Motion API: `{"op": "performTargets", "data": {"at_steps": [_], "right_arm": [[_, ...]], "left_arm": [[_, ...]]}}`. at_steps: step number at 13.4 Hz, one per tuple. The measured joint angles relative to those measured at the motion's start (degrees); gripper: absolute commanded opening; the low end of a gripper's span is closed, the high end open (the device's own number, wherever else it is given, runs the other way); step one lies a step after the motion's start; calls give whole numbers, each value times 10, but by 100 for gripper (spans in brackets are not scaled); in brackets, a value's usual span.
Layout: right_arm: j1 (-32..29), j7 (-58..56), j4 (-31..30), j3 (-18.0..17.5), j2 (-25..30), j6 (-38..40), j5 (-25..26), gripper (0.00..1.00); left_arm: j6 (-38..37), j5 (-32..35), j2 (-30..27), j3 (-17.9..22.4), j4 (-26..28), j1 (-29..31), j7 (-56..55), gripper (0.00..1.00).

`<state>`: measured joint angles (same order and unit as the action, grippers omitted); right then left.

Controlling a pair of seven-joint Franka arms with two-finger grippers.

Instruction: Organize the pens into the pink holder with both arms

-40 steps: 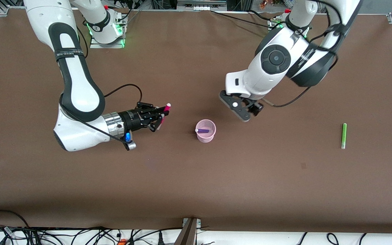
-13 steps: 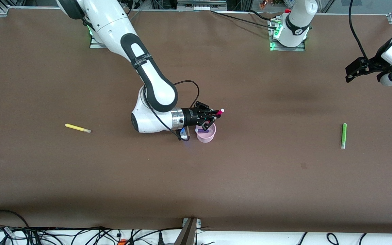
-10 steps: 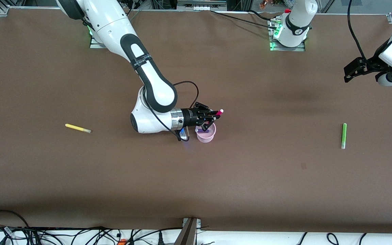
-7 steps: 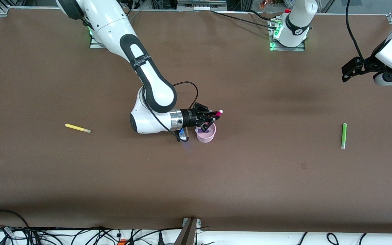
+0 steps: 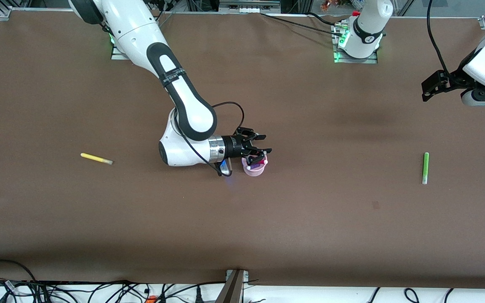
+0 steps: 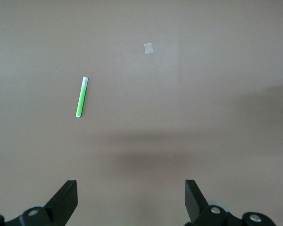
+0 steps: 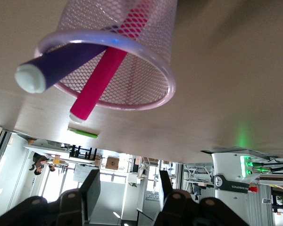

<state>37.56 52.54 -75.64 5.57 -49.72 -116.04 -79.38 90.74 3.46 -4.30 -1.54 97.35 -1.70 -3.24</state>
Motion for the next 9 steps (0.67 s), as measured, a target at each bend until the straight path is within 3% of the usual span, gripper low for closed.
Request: {"op": "performTargets", "data": {"at_steps": [2, 6, 9], "right_arm": [[-8, 0, 3, 7, 9, 32, 12, 68], [-42, -9, 7, 18, 58, 104, 103, 88], [-44, -60, 7, 58, 93, 163, 157, 97]], "left_arm": [[0, 0, 0, 0, 0, 0, 0, 100], [0, 0, 0, -1, 0, -1, 0, 100], [0, 0, 0, -1, 0, -1, 0, 100]]}}
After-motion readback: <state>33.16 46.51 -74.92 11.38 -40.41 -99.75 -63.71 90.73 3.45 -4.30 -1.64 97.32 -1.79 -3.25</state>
